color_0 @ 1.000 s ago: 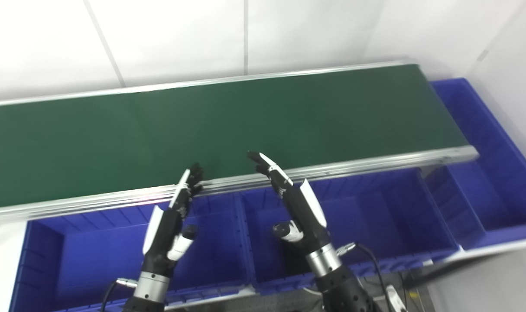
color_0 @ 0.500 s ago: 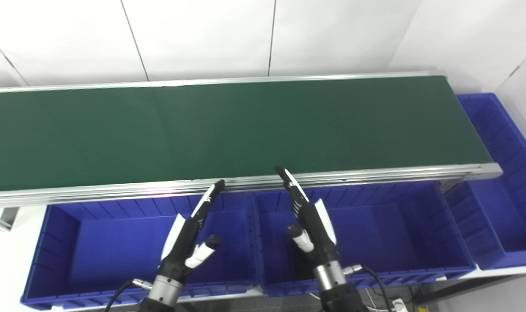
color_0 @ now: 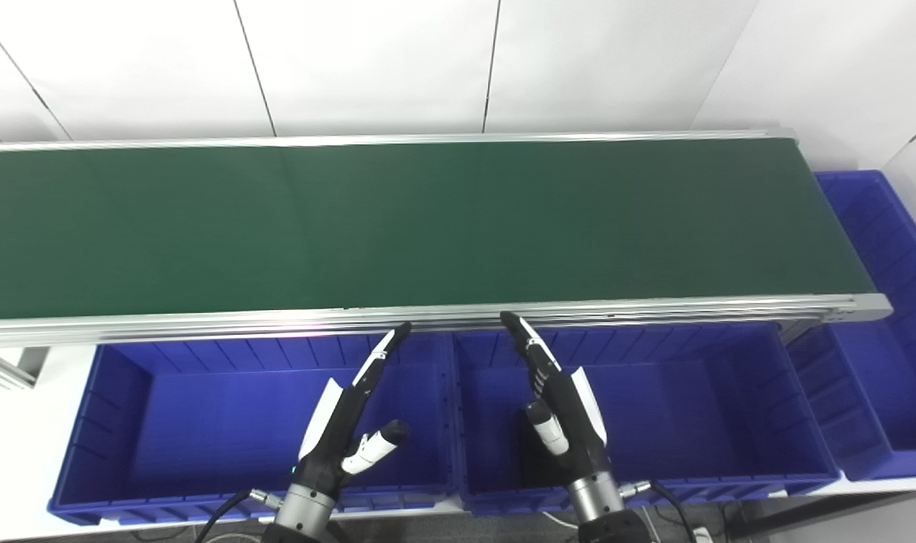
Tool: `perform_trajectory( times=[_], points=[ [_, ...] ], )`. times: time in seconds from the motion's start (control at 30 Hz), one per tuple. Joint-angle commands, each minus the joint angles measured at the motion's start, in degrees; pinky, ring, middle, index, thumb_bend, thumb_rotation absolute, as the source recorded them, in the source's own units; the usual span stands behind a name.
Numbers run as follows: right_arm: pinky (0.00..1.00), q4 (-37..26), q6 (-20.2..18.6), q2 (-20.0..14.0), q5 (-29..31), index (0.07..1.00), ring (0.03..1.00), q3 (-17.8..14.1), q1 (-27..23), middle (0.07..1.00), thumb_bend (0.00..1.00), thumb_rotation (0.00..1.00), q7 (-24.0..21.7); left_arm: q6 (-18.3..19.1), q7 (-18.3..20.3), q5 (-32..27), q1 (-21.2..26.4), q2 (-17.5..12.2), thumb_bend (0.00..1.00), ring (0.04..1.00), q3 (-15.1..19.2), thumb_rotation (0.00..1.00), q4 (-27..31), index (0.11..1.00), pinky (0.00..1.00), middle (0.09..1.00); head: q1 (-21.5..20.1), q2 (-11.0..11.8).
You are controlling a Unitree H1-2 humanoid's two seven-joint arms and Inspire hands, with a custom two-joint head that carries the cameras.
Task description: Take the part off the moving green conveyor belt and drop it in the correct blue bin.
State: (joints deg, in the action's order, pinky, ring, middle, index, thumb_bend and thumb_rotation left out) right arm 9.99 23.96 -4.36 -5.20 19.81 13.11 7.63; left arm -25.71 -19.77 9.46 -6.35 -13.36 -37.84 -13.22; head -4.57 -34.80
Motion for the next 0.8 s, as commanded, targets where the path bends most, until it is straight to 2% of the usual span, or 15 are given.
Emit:
perform_trajectory(
  times=[0.0, 0.17, 0.3, 0.63, 0.77],
  points=[
    [0.95, -0.9, 3.0, 0.1, 0.7, 0.912, 0.952, 0.0, -0.6, 0.93, 1.0, 1.0, -0.7, -1.2, -0.8, -0.4, 1.5, 0.0, 0.83, 0.967, -0.5, 0.99, 0.5, 0.952, 0.96, 0.963, 0.1, 0.3],
    [0.93, -0.4, 3.0, 0.3, 1.2, 0.906, 0.94, -0.1, -0.6, 0.925, 1.0, 1.0, -1.4, -1.2, -1.5, -0.5, 1.8, -0.3, 0.86, 0.973, -1.2, 0.99, 0.1, 0.958, 0.97, 0.968, 0.0, 0.5],
    [0.91, -0.3, 3.0, 0.6, 1.2, 0.897, 0.925, -0.2, -0.6, 0.915, 1.0, 1.0, -1.2, -1.2, -2.8, 0.2, 2.2, -0.8, 0.84, 0.97, -2.0, 1.0, -0.1, 0.962, 0.98, 0.969, -0.3, 0.6],
    [0.91, -0.4, 3.0, 0.4, 0.4, 0.905, 0.925, 0.3, -0.5, 0.919, 1.0, 1.0, -0.8, -1.2, -3.5, -0.3, 2.2, -1.1, 0.8, 0.969, -2.8, 1.0, 0.2, 0.962, 0.97, 0.967, -0.5, 0.4],
    [0.91, -0.6, 3.0, 0.4, 0.2, 0.903, 0.922, 0.5, -0.5, 0.917, 1.0, 1.0, -0.6, -1.2, -3.2, -0.7, 2.1, -1.2, 0.81, 0.973, -2.8, 1.0, 0.5, 0.964, 0.98, 0.97, -0.8, -0.3]
  ],
)
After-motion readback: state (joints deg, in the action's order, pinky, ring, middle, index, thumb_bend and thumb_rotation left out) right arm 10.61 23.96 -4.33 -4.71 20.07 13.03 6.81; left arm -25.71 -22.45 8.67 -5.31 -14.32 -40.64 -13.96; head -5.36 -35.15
